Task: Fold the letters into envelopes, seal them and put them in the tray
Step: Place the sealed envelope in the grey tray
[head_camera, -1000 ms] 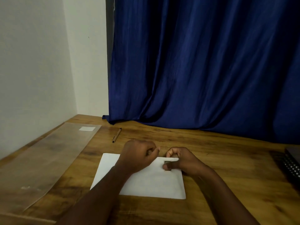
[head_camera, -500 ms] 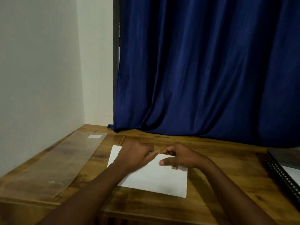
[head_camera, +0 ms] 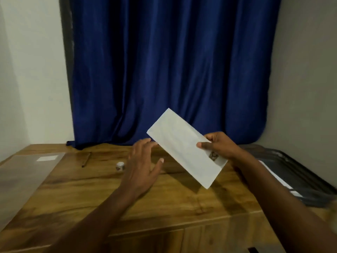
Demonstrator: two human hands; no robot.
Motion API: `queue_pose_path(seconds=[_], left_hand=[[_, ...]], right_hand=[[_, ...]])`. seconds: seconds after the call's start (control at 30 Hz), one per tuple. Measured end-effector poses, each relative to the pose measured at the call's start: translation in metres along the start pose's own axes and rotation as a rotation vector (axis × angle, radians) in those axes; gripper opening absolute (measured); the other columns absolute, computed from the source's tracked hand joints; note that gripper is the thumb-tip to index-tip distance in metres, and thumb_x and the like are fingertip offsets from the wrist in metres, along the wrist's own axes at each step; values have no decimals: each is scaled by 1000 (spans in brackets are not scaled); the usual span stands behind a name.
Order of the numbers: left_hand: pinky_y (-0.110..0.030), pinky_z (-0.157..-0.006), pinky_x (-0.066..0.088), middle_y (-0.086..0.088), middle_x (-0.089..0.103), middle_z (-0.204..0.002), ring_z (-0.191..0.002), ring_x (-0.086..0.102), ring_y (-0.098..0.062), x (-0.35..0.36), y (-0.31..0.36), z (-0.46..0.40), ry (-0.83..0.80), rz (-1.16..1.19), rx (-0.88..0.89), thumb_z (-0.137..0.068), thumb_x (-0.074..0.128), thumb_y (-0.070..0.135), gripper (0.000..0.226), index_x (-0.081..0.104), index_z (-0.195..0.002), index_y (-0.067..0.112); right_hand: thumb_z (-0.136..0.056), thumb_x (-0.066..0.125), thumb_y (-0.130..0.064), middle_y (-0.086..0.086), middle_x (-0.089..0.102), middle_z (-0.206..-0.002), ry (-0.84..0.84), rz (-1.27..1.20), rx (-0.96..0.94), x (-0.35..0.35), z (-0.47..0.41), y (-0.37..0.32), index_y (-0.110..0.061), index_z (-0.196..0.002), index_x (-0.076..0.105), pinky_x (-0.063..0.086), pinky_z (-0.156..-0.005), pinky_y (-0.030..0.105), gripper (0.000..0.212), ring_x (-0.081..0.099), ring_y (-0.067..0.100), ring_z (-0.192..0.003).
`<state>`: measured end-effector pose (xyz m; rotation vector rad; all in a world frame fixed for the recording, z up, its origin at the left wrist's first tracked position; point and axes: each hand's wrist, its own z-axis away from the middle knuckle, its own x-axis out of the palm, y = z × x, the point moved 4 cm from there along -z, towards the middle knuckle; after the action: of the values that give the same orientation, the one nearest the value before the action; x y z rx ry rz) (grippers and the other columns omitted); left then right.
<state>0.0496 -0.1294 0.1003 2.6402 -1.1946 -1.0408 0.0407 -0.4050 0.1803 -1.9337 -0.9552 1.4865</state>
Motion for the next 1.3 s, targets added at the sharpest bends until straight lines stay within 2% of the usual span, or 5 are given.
queue_pose_path(seconds=[0.3,0.8,0.97,1.13,1.3], left_hand=[[-50,-123,19,-4,12,-170,-156,12,-25,145,47,16,-651,36,-100,-94,47,69,74,33,-155,28],[-44,-125,10,7,27,-166,-155,17,-15,167,57,29,-715,-28,-44,-97,41,68,60,41,-148,37],[-44,-126,10,7,29,-165,-154,19,-15,166,57,29,-707,-13,-44,-95,40,70,61,42,-146,38],[-44,-126,10,9,29,-164,-154,18,-14,168,54,30,-697,-12,-45,-96,42,69,58,42,-146,39],[-44,-125,12,9,32,-162,-153,22,-14,169,55,28,-683,-7,-25,-95,42,69,59,43,-145,38]], right_hand=[[-92,74,-26,5,78,-79,374,-87,212,-128,50,73,-9,-94,75,54,-57,26,17,71,14,-60],[-93,74,-18,20,67,-92,621,-6,549,-170,54,196,-2,-107,66,47,-37,21,23,61,17,-50],[-92,76,-28,24,62,-131,375,112,810,-153,50,226,6,-139,52,52,-96,46,62,63,38,-112],[-89,79,-21,22,67,-120,359,140,811,-145,53,229,3,-138,54,55,-72,39,60,67,34,-100],[-97,68,-25,16,59,-140,324,480,665,-151,35,190,-4,-142,54,46,-106,39,52,58,33,-125]])
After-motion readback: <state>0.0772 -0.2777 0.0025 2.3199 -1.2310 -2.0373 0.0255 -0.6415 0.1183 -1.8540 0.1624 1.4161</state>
